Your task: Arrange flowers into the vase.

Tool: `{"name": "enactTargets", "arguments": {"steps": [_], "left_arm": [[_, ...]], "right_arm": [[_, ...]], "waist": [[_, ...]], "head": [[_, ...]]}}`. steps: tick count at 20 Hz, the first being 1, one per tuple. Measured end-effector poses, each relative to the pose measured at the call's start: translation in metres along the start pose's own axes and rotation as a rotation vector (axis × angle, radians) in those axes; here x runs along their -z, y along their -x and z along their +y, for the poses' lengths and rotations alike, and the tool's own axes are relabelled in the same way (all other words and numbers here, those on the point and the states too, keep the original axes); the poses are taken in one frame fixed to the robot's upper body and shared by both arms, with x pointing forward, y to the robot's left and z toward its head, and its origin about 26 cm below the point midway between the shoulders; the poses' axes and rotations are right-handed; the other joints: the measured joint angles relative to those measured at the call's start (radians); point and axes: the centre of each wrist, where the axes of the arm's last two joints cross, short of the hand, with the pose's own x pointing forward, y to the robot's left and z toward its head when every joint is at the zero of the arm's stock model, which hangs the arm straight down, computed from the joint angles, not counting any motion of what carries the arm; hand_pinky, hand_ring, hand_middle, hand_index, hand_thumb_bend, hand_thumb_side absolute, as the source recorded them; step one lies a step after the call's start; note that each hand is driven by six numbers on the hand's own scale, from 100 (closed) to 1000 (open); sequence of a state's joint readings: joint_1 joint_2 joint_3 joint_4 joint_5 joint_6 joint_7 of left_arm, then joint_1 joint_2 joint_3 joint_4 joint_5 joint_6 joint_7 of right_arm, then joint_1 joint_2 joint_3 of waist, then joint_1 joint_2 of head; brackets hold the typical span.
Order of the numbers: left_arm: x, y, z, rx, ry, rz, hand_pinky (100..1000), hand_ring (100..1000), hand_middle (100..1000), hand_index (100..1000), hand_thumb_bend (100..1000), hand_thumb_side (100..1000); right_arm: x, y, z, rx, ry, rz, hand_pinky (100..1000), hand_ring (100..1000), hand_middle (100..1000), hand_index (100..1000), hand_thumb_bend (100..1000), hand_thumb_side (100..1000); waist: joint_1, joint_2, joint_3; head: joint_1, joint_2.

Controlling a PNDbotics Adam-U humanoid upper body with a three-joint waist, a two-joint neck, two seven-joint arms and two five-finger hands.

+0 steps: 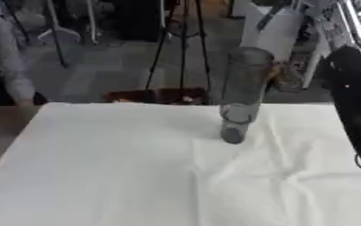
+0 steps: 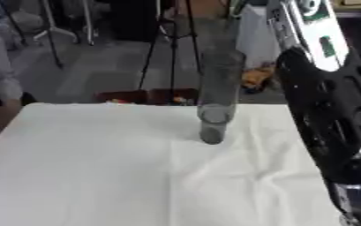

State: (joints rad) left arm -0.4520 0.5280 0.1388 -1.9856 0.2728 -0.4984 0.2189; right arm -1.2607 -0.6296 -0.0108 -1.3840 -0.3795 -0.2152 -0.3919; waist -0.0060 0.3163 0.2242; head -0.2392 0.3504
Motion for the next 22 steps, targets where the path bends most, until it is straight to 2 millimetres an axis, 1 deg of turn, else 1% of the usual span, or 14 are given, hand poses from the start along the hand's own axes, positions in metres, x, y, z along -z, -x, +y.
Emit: {"name": "enactTargets", "arguments": {"steps": [3,5,13,16,22], "left_arm": [[0.001,0.0,0.0,-0.001,0.0,-0.002,800,937,945,972,100,1000],[0.002,0.0,0.0,-0.001,0.001,-0.006,798,937,945,972,100,1000],[0.003,-0.001,0.0,0.0,0.01,-0.009,798,937,945,971,100,1000],[0.004,-0.001,-0.001,-0.002,0.011,-0.01,798,937,946,971,100,1000],[0.004,-0.001,-0.001,-0.002,0.012,-0.012,797,936,945,971,100,1000]], "right_arm": [[0.003,0.005,0.004,-0.021,-0.002,0.0,101,100,100,100,100,298],[0.005,0.01,0.004,-0.037,-0.002,0.008,101,100,100,100,103,281],[0.011,0.029,-0.002,-0.131,0.024,0.043,100,100,100,100,141,288],[0.012,0.032,-0.004,-0.156,0.023,0.047,100,100,100,100,158,287],[0.015,0.035,-0.004,-0.188,0.039,0.078,100,100,100,100,191,256]], "waist": [[0.0,0.005,0.007],[0.0,0.01,0.012],[0.0,0.026,0.02],[-0.003,0.027,0.02],[-0.003,0.029,0.016]], "head": [[-0.003,-0.007],[-0.007,-0.009],[-0.019,-0.016],[-0.02,-0.017],[-0.026,-0.016]]}}
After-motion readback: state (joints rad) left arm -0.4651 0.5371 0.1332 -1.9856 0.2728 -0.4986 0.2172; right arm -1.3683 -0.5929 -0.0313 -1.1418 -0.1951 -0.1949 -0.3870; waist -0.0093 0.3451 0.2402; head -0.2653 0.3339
